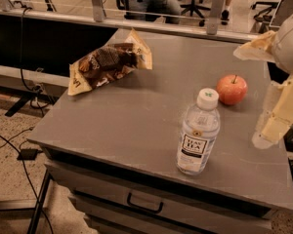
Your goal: Move blue plastic bottle near brown chip bag
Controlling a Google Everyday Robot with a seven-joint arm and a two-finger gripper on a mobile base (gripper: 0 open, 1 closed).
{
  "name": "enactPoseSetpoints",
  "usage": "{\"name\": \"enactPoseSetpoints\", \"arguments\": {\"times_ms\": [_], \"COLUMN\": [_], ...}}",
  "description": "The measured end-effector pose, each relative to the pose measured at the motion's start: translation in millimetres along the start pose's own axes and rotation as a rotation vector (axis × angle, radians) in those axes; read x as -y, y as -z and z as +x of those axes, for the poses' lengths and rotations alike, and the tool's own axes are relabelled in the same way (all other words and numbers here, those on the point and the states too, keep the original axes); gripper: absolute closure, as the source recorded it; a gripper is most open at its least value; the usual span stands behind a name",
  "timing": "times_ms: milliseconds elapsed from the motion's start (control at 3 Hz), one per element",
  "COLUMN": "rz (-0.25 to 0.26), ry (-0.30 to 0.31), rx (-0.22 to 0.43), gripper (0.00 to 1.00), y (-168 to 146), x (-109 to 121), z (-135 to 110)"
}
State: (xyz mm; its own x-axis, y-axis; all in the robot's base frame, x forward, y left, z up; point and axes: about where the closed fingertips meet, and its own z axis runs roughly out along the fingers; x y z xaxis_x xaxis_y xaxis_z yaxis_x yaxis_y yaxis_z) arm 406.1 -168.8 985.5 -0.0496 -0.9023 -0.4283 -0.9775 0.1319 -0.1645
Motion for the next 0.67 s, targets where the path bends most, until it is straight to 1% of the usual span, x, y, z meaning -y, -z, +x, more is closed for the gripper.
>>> {"name": "enactPoseSetpoints", "arguments": {"times_ms": [333,667], "rz": [-0.003,-0.022], "ry": [0.012,0.036], "rx": [0.022,0.061], "gripper": [0.00,0.00], "y": [0.3,-7.3], "x": [-2.3,-3.2], "z": [-5.8,-13.8]}}
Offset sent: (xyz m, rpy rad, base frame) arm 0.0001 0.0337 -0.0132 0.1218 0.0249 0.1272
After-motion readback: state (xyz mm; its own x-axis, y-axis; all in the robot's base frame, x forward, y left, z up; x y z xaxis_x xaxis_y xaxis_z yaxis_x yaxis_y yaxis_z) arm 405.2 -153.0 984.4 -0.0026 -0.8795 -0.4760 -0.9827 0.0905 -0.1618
